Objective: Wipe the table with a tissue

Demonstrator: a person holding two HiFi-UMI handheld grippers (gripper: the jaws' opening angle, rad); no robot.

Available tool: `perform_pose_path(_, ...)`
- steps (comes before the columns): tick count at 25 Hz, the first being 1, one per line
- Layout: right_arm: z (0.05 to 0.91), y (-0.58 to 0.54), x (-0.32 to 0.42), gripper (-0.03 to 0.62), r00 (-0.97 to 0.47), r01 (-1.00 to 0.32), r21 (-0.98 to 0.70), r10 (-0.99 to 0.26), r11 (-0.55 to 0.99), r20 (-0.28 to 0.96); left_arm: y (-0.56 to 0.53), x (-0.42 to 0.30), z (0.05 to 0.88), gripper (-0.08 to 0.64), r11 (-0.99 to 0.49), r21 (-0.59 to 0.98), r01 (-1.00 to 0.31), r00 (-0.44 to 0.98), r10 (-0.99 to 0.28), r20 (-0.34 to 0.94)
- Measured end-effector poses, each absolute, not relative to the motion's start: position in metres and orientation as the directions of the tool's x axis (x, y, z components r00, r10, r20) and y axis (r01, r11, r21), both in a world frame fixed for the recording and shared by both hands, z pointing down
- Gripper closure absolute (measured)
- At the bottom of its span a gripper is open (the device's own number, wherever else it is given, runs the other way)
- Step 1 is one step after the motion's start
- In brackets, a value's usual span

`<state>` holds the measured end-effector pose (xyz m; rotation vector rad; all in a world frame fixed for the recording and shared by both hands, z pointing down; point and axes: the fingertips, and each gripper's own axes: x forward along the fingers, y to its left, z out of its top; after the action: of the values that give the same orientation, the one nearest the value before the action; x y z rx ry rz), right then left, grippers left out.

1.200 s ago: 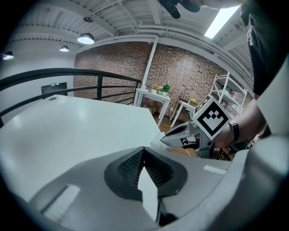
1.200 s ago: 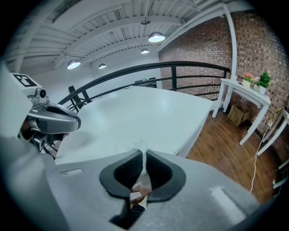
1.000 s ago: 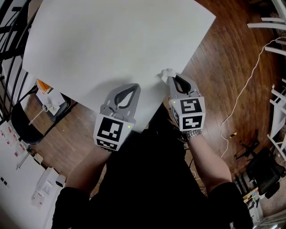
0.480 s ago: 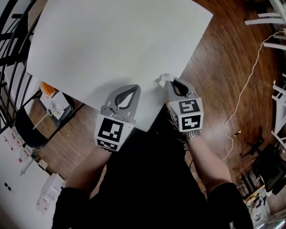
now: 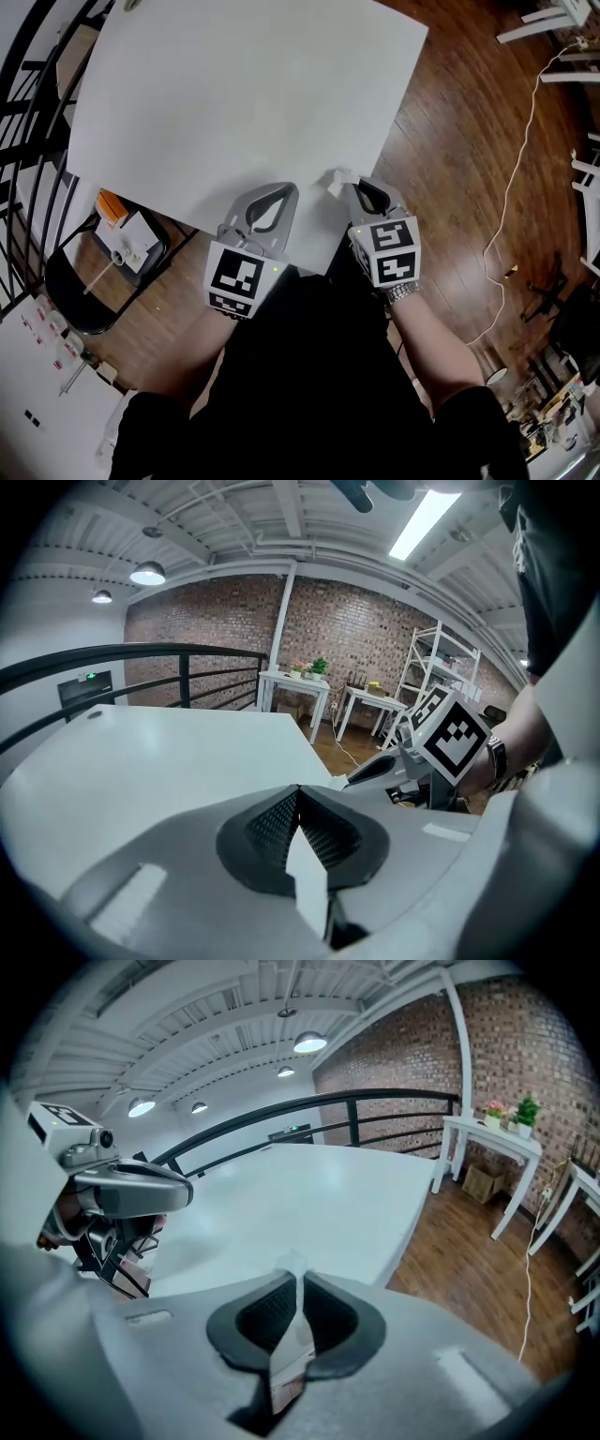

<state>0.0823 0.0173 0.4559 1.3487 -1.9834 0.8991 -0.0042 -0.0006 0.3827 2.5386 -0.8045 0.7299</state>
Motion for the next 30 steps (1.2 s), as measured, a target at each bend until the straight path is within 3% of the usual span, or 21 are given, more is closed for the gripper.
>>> perform_pose_path(19, 0.385, 0.039, 0.053, 0.58, -0.177, -0.984, -0.132, -0.724, 0.12, 0.667, 0.007, -0.022, 0.341, 0.551, -0.903, 0.133, -0.409, 0.826, -0.304, 0.475)
perform_pose_path(30, 0.336, 0.046, 0.04, 0.58, -0.167, -0.986, -0.115, -0.782, 0.122, 0.601, 0.008, -0.023, 0.312, 0.551, -0.92, 0.123, -0.373, 0.856, -0.29, 0.427)
